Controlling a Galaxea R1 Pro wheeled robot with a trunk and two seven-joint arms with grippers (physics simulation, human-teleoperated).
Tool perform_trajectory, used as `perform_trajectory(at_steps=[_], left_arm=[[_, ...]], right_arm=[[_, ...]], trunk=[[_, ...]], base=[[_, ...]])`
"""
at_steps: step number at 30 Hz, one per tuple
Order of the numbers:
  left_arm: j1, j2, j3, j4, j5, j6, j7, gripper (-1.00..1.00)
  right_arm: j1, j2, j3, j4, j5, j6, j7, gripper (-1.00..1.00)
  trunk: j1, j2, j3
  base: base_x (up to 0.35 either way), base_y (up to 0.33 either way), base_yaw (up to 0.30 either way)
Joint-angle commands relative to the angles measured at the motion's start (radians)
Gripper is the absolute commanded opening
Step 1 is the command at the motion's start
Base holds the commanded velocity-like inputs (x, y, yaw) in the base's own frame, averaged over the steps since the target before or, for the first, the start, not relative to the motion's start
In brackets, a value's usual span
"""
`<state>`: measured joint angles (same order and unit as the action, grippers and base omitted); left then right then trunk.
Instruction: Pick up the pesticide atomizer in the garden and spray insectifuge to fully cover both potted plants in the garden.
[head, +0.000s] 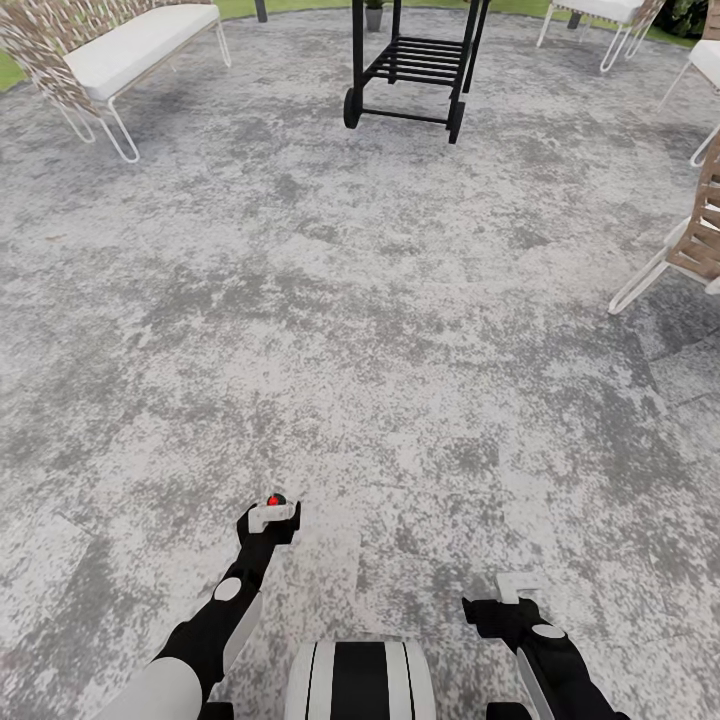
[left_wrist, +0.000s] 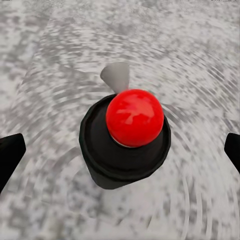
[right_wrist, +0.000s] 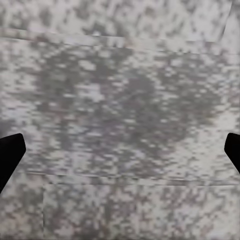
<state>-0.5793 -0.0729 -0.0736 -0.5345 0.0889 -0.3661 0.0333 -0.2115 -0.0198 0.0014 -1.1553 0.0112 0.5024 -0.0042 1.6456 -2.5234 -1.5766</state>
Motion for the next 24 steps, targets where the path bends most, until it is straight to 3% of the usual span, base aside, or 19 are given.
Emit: perform_trajectory(at_steps=[1,10,11,16,24], left_arm=[[0.000,0.001,-0.006,0.001,0.009,-0.003,0.003,1.00],[0.000,0.001,-0.006,0.002,0.009,0.000,0.009,1.00],[0.000,0.000,-0.006,0.002,0.009,0.000,0.016,-1.00],[0.000,0.000,-0.006,0.001,0.009,0.001,0.048,-1.00],[-0.001,0.001,-0.006,0.001,0.009,0.000,0.051,-1.00]], right_arm=[[0.000,0.000,0.000,-0.002,0.001,0.005,-0.001,1.00],[0.000,0.000,0.000,-0.001,0.001,0.005,-0.001,1.00],[0.000,0.000,0.000,-0.001,0.001,0.005,-0.001,1.00],[0.000,0.000,0.000,-0.001,0.002,0.005,0.000,1.00],[0.000,0.000,0.000,-0.002,0.002,0.005,0.000,1.00]], trunk=[[0.000,0.000,-0.001],[0.000,0.000,-0.001],[0.000,0.000,-0.001],[0.000,0.000,-0.001],[0.000,0.000,-0.001]], base=[[0.000,0.000,0.000],[0.000,0.000,0.000],[0.000,0.000,0.000],[0.000,0.000,0.000],[0.000,0.000,0.000]])
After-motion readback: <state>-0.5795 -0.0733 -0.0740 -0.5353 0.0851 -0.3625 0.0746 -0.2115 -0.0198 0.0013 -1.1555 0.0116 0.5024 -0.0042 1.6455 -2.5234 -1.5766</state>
